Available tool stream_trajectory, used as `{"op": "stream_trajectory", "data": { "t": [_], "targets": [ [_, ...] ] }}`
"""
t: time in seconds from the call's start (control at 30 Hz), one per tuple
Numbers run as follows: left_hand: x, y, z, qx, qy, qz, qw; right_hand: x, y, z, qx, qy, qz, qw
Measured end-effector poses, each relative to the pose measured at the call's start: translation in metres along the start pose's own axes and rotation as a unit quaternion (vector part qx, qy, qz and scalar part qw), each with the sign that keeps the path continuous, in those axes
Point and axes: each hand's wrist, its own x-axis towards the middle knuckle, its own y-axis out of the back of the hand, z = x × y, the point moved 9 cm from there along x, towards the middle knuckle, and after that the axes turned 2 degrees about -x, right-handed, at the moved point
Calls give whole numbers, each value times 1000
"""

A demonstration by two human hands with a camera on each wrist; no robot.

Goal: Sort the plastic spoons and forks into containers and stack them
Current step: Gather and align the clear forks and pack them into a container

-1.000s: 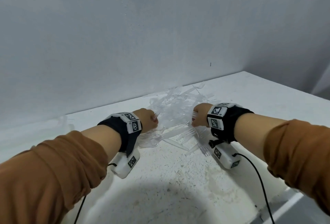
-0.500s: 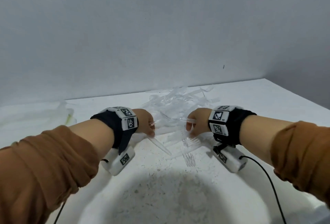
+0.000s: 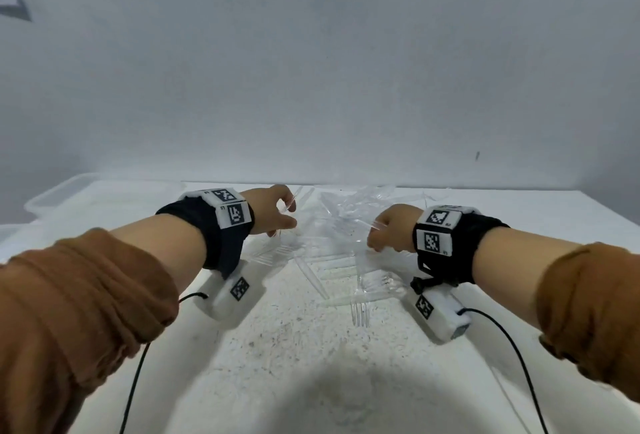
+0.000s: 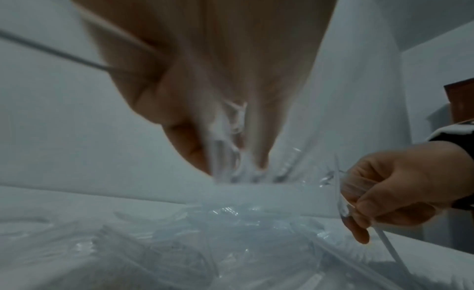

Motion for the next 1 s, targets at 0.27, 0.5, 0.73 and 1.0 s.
{"op": "stream_trajectory", "data": {
  "t": [0.27, 0.5, 0.73, 1.0],
  "targets": [
    [-26, -5, 0, -193, 48, -7, 980, -10, 16, -14, 34, 55, 39, 997],
    [-41, -21, -7, -395, 66, -21, 916, -17, 2, -23, 44, 91, 1, 995],
    [-43, -22, -14, -349, 35, 1, 937, -16, -10, -35, -66, 144, -25, 987],
    [-52, -1, -15, -223, 67, 118, 965, -4, -32, -34, -122, 157, -100, 975]
  ]
}}
